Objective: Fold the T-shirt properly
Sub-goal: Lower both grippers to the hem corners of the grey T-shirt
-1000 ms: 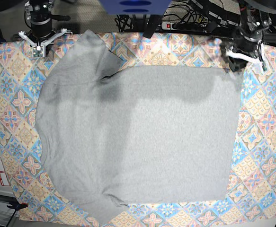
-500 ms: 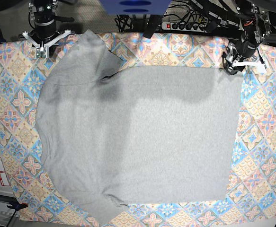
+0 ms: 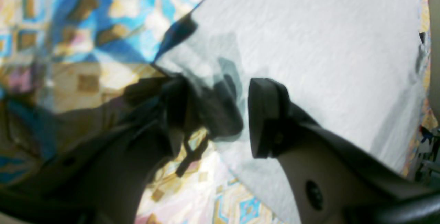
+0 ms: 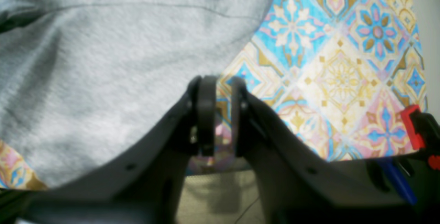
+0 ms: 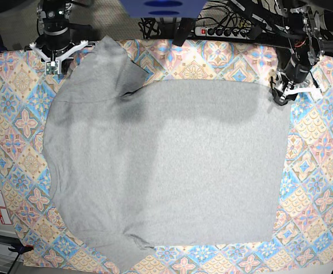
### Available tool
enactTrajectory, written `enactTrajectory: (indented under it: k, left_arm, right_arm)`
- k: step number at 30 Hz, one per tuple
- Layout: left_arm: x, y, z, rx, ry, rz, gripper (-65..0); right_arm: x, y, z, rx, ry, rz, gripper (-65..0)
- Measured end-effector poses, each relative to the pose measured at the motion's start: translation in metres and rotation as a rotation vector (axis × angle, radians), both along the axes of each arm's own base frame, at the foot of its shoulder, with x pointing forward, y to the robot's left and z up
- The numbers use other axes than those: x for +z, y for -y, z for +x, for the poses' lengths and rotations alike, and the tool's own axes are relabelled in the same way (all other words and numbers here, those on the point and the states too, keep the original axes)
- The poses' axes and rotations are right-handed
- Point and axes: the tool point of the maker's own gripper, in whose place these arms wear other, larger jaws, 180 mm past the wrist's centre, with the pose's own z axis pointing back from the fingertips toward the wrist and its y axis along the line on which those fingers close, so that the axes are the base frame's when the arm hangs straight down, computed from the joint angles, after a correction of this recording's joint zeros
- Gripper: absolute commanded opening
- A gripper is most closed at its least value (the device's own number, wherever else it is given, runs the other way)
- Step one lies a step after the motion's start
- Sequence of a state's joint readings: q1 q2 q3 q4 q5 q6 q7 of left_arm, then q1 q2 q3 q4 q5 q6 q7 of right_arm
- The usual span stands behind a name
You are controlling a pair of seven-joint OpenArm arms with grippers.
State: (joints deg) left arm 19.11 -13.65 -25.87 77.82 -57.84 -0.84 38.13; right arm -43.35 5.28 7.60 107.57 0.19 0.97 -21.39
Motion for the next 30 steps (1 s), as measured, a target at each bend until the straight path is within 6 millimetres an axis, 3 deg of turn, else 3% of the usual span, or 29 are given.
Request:
enactTrajectory:
  k: [4, 5, 10, 15, 19, 22, 25, 30]
  left_arm:
    - [-0.004, 0.013, 0.002, -0.048, -0.053, -0.057, -63.2]
    - [-0.003, 0.015, 0.001, -0.059, -0.059, -0.066, -65.0]
    - [-0.002, 0.036, 0.000, -0.090, -0.055, -0.112, -65.0]
    - [-0.005, 0.037, -0.009, -0.096, -0.069, -0.116, -65.0]
    - [-0.005, 0.037, -0.013, -0.096, -0.071, -0.119, -65.0]
    - [-0.005, 0.036, -0.014, -0.091, -0.072, -0.118, -65.0]
    - [-0.005, 0.036, -0.015, -0.092, -0.073, -0.119, -65.0]
    - [-0.006, 0.036, -0.015, -0.091, -0.073, -0.118, -65.0]
  right_arm:
    - [0.000, 0.002, 0.000, -0.004, -0.003, -0.002, -55.9]
    - [0.000, 0.002, 0.002, -0.005, 0.001, -0.003, -55.9]
    - [0.007, 0.002, 0.020, -0.010, 0.048, 0.005, -55.9]
    - [0.003, -0.003, 0.033, -0.134, 0.067, 0.225, -50.6]
    - [0.009, 0.023, 0.050, -0.287, 0.089, 0.367, -43.8]
    - [-0.007, 0.029, 0.045, -0.377, 0.018, 0.473, -41.7]
    - [-0.016, 0.023, 0.047, -0.400, -0.018, 0.559, -41.4]
    - [-0.032, 0.025, 0.041, -0.430, -0.064, 0.567, -41.3]
